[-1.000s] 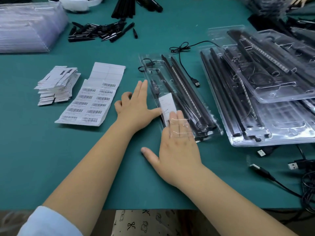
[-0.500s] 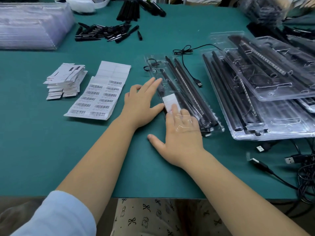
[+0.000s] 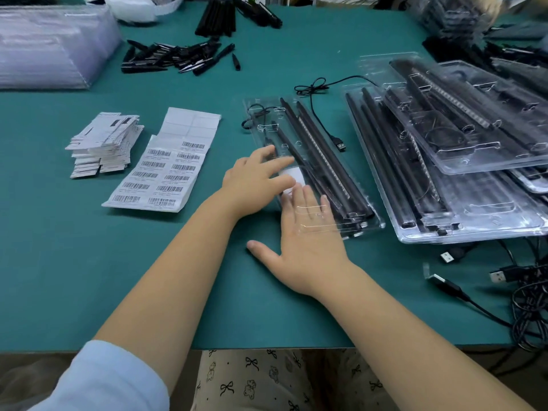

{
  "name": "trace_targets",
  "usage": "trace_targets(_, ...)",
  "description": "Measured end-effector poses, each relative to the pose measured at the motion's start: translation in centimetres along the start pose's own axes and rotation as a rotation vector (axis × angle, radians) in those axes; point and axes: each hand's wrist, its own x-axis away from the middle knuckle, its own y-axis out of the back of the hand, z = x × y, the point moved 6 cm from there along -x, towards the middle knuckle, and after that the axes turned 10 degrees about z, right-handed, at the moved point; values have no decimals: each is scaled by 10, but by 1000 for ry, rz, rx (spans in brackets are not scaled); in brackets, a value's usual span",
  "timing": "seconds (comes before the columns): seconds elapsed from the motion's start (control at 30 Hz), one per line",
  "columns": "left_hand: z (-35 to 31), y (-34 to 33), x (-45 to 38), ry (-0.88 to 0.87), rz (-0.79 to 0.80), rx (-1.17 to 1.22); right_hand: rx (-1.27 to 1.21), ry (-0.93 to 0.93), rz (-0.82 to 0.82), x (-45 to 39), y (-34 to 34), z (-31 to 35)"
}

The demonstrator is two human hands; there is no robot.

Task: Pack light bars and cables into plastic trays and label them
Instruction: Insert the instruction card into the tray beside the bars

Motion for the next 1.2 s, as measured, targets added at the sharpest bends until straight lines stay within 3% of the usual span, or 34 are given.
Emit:
trace_targets(0.47,-6,17,-8,163,107,-130,-31,23,28,2,-4,-1)
trace_targets(0.77,0,1,-2,173,73,-224,-18,207,132,63,-15,-4)
trace_targets(0.83,-1,1,-2,178,96,-212,-56,253,44,85,-16,-2)
trace_targets(0.93,-1,-1,-3,183,138,-210,-262,320,-406,109,7,-14)
trace_targets(1.0,-1,-7,-3,184,162,-251,-300,285,-526,104,21,-20)
trace_targets(1.07,1,-13,-3,186,152,-310,-190,188,-506,85,31,-20)
trace_targets(1.2,3,-20,1,175,53,-342,-2,-12,-184,30,23,-27)
